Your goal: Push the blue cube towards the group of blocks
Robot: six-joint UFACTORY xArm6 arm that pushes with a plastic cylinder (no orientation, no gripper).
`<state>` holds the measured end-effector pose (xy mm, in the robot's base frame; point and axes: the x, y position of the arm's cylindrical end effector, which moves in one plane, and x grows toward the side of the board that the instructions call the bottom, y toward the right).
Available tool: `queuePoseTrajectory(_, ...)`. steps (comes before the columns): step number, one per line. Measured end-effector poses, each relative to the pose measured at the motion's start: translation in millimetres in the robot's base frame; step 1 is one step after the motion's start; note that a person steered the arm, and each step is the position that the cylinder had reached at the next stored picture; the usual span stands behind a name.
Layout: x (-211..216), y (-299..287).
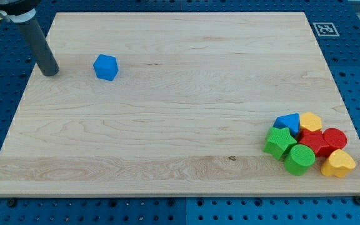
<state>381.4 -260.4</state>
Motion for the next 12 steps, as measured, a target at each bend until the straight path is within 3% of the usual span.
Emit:
queuePoseTrajectory(2, -22.2, 12.3)
queuePoseTrajectory(6, -18.0, 108.3)
queuePoseTrajectory(12, 17.2, 126.2)
